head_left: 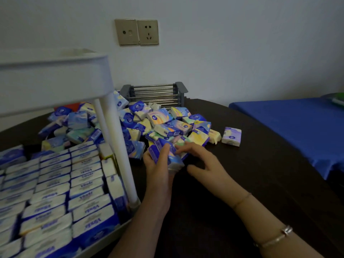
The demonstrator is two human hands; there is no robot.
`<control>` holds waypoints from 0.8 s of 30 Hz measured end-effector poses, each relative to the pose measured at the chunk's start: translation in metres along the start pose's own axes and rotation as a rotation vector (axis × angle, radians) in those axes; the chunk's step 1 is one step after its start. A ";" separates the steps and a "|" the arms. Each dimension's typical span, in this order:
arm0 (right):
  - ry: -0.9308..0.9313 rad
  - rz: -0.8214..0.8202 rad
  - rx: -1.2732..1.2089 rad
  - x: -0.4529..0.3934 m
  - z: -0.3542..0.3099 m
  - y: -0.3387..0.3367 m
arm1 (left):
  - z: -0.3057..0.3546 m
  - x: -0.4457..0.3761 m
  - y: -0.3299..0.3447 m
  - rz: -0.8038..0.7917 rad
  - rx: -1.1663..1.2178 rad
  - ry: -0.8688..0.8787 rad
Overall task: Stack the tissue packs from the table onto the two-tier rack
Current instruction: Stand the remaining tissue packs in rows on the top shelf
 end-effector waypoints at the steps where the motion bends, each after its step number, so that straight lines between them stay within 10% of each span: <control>1: 0.015 0.023 0.077 -0.001 0.006 -0.003 | 0.001 -0.001 -0.005 0.055 0.004 0.035; 5: 0.131 -0.052 0.635 -0.009 0.034 -0.015 | 0.009 -0.003 -0.014 0.171 -0.092 0.193; 11: 0.144 0.056 0.799 -0.015 0.046 -0.025 | 0.015 0.001 -0.014 0.206 -0.160 0.306; 24: 0.337 0.340 0.272 0.037 -0.012 -0.078 | 0.042 0.076 0.027 -0.077 -0.735 0.532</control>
Point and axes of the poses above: each hand's wrist, its own x-axis away from the middle knuckle, its own y-axis out of the palm, z = x × y, the point moved 7 cm from there along -x, towards the middle knuckle, and after that the axes turned 11 degrees about -y, right-handed, at the moved point
